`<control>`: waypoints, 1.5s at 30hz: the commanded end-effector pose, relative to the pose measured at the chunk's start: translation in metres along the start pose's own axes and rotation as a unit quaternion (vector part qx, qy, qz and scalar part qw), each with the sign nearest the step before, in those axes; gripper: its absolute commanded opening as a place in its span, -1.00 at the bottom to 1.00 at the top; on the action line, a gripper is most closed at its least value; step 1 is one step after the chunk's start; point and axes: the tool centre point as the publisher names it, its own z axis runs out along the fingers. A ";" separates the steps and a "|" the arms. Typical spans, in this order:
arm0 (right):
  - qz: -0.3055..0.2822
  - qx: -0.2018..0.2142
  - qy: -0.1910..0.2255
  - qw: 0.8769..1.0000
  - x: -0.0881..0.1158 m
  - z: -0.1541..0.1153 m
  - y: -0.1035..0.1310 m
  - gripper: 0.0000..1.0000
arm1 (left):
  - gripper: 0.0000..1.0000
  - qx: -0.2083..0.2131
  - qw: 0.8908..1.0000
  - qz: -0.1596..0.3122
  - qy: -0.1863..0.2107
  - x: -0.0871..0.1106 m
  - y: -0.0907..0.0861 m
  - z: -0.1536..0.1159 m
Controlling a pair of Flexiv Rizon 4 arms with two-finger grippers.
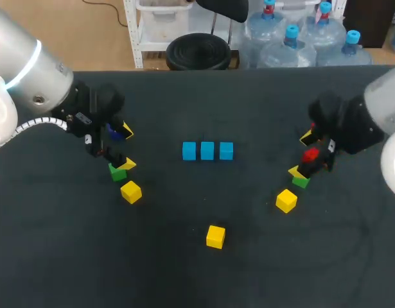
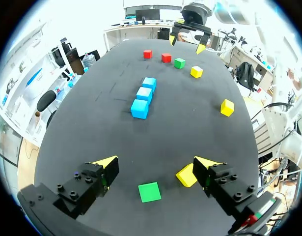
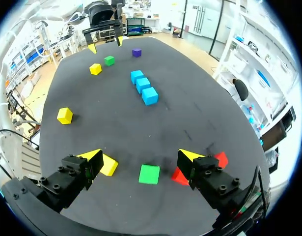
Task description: Place the blue cubes, place green cubes on the blue cubes, place the yellow cubes on the green cubes, then place the red cubes on the yellow cubes, and place purple cube on the red cubes.
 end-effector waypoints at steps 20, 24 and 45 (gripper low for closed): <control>0.052 0.039 -0.004 0.998 0.051 0.001 0.006 1.00 | 1.00 0.000 1.000 0.002 -0.002 0.001 0.000 0.000; 0.049 0.034 -0.006 0.998 0.051 0.005 0.007 1.00 | 1.00 0.000 1.000 0.002 -0.002 0.001 0.000 0.000; 0.048 0.021 -0.009 0.999 0.057 0.022 -0.005 1.00 | 1.00 0.000 1.000 0.002 -0.002 0.001 0.000 0.000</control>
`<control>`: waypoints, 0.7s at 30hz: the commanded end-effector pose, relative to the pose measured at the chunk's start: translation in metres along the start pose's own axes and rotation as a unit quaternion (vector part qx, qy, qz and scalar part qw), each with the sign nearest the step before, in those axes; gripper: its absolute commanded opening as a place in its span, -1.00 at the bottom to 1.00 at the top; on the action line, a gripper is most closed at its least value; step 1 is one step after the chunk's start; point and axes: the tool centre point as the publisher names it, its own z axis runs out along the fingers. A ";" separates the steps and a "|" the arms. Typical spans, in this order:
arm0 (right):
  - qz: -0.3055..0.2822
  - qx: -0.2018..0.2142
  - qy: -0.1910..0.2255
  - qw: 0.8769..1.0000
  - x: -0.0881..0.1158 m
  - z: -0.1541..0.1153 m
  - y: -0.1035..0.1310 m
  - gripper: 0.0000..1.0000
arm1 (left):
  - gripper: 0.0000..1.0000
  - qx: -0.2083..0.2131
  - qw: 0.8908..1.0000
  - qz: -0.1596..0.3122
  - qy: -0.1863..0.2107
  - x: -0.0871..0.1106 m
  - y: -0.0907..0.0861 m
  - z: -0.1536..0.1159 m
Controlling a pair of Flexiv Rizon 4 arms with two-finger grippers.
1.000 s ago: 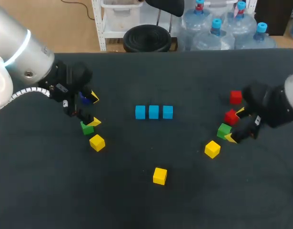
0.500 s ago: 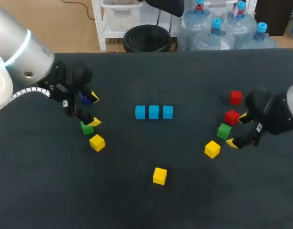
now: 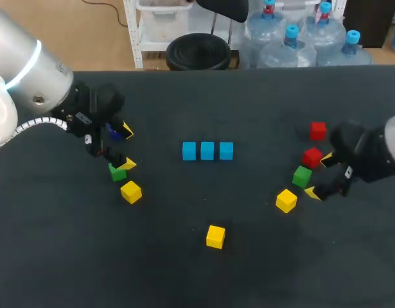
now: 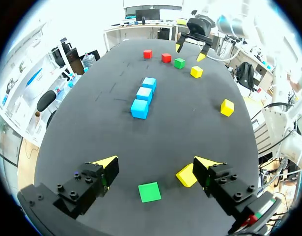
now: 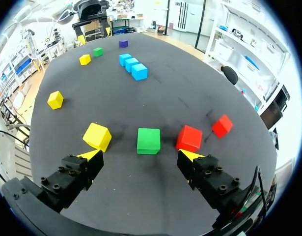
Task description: Place the blue cubes, place green cubes on the blue cubes, place the yellow cubes on the green cubes, then place the red cubes on the yellow cubes, and place purple cube on the red cubes.
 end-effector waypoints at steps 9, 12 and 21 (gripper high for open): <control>0.000 -0.018 -0.007 1.000 -0.003 0.017 -0.006 1.00 | 1.00 0.000 1.000 0.002 -0.002 0.001 0.000 0.000; 0.000 -0.020 -0.007 1.000 -0.003 0.020 -0.007 1.00 | 1.00 0.000 1.000 0.002 -0.002 0.001 0.000 0.000; 0.001 -0.023 -0.009 1.000 -0.002 0.024 -0.011 -0.01 | 1.00 0.000 1.000 0.002 -0.002 0.001 0.000 0.000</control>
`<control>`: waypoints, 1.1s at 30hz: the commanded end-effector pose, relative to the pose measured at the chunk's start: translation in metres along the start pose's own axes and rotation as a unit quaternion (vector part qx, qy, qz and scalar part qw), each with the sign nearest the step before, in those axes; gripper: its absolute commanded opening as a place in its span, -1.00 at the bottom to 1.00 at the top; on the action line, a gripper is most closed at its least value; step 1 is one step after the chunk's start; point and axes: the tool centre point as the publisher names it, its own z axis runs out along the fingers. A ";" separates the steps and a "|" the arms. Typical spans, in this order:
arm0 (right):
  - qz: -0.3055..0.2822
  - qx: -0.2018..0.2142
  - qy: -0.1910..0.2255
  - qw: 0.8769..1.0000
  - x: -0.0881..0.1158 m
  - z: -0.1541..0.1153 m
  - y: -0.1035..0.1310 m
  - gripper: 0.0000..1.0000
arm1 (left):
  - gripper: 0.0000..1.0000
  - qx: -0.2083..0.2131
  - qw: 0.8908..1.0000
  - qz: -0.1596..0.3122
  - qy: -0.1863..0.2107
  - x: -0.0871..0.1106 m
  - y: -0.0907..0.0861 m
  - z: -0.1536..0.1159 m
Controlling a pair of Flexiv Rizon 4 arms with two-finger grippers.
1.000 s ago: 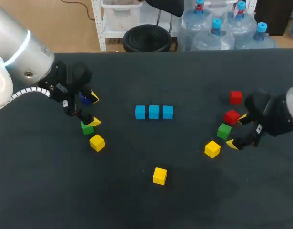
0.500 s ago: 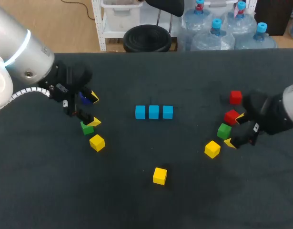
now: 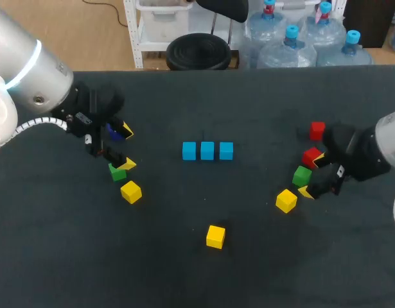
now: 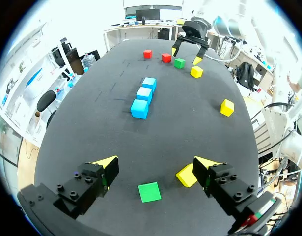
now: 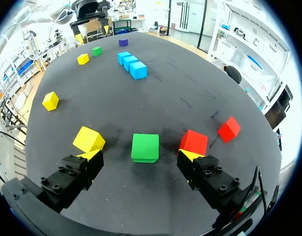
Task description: Place the blue cubes, place green cubes on the blue cubes, place the yellow cubes on the green cubes, then place the red cubes on the yellow cubes, and place purple cube on the red cubes.
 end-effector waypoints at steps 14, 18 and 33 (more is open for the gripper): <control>-0.004 -0.010 -0.003 1.000 0.001 0.004 -0.007 -1.00 | 1.00 0.000 1.000 0.002 -0.002 0.001 0.000 0.000; -0.005 -0.009 -0.002 1.000 0.001 0.004 -0.007 -1.00 | 1.00 0.000 1.000 0.002 -0.002 0.001 0.000 0.000; -0.034 -0.011 -0.001 0.999 -0.019 -0.007 0.000 -1.00 | 1.00 0.000 1.000 0.002 -0.002 0.001 0.000 0.000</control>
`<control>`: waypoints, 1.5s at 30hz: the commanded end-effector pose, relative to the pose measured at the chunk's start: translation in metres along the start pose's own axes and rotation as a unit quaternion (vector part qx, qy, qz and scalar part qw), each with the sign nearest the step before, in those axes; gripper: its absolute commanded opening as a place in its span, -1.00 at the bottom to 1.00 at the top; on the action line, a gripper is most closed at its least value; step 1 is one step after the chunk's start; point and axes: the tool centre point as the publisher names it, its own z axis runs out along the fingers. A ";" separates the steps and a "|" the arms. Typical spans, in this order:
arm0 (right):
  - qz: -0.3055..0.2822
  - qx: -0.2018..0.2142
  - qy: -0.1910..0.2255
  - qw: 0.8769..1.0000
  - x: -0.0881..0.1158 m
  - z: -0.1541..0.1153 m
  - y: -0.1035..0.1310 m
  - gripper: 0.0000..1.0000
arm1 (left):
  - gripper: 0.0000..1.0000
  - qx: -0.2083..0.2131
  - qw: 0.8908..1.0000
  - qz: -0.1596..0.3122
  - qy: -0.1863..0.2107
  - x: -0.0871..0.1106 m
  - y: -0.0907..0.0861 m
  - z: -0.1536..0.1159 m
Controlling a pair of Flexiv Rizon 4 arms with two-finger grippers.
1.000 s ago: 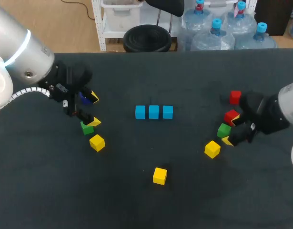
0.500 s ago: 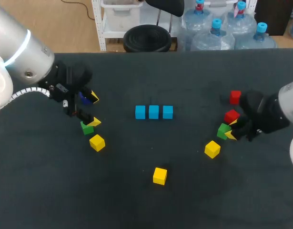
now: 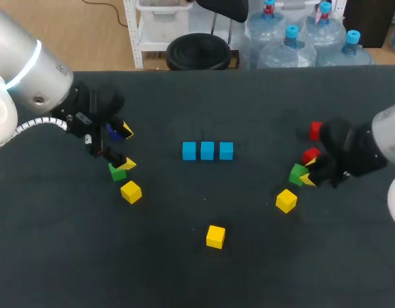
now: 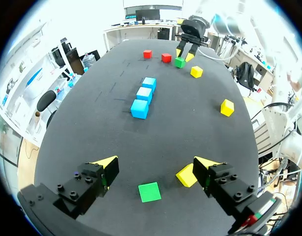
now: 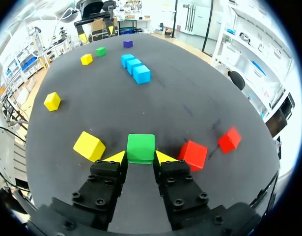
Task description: Place the blue cubes, place green cubes on the blue cubes, place the yellow cubes on the green cubes, then place the red cubes on the yellow cubes, and place purple cube on the red cubes.
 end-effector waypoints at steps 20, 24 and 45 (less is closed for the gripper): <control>-0.157 -0.070 0.013 0.985 -0.093 -0.019 -0.005 -1.00 | 1.00 0.000 1.000 0.002 -0.002 0.001 0.000 0.000; -0.181 -0.085 0.014 0.980 -0.112 -0.010 -0.005 -1.00 | 1.00 0.000 1.000 0.002 -0.002 0.001 0.000 0.000; -0.233 -0.149 0.006 0.961 -0.182 0.050 0.010 -1.00 | 1.00 0.000 1.000 0.002 -0.002 0.001 0.000 0.000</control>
